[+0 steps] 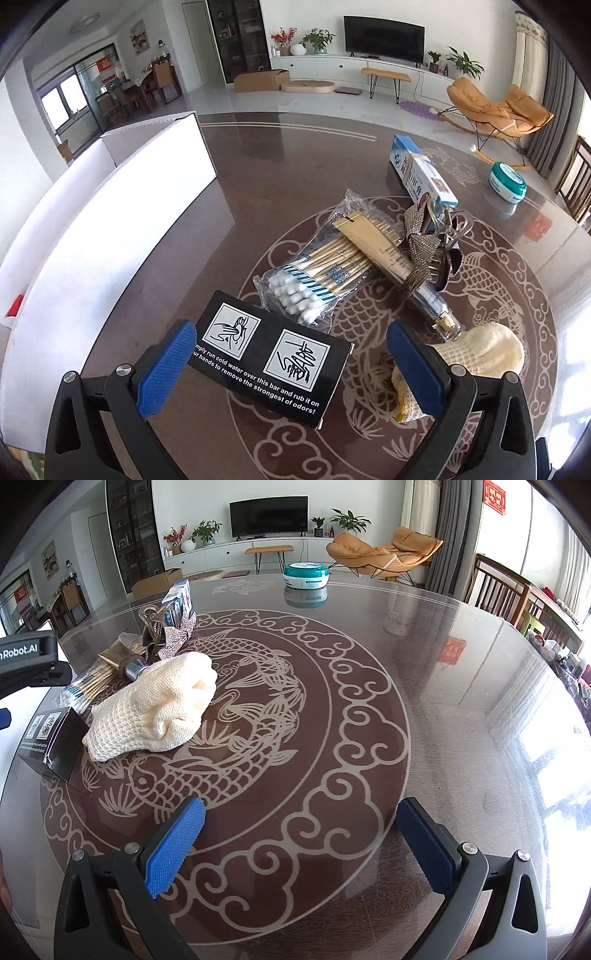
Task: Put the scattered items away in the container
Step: 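Reach the left gripper over the black box and close on it, then lift the black box off the table with the left gripper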
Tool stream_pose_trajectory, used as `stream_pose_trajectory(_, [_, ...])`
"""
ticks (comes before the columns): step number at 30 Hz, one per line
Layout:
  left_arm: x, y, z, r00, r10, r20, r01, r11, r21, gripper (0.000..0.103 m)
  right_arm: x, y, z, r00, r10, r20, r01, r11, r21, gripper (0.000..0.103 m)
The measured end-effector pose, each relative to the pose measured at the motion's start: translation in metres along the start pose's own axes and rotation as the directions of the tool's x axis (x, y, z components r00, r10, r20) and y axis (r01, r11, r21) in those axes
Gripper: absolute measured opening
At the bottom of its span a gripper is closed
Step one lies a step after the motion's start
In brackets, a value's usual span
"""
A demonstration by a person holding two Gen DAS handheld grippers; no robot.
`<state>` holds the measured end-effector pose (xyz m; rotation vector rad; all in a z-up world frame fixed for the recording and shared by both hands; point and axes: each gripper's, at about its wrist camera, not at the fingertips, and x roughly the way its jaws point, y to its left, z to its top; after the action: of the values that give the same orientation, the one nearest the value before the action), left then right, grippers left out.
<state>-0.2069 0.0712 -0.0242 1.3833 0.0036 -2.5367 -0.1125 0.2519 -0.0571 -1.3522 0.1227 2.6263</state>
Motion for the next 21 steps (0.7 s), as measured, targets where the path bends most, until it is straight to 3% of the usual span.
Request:
stream_pose_trajectory(9, [0.022,0.0,-0.011,0.997,0.04,-0.063,-0.039,0.999,0.02,0.103,0.0,0.0,0.0,1.0,0.001,0.0,-0.001,1.0,0.0,0.103])
stream_pose_trajectory(12, [0.025,0.002,-0.016,0.996,0.08,-0.05,-0.078,0.995,0.056,0.103,0.0,-0.001,0.0,1.0,0.0,0.0,0.0,1.0,0.0,0.103])
stream_pose_trajectory(21, [0.014,0.044,-0.037,0.998,0.054,-0.041,-0.05,0.995,0.085,0.103,0.001,-0.001,0.001,1.0,0.0,0.0,0.0,1.0,0.0,0.103])
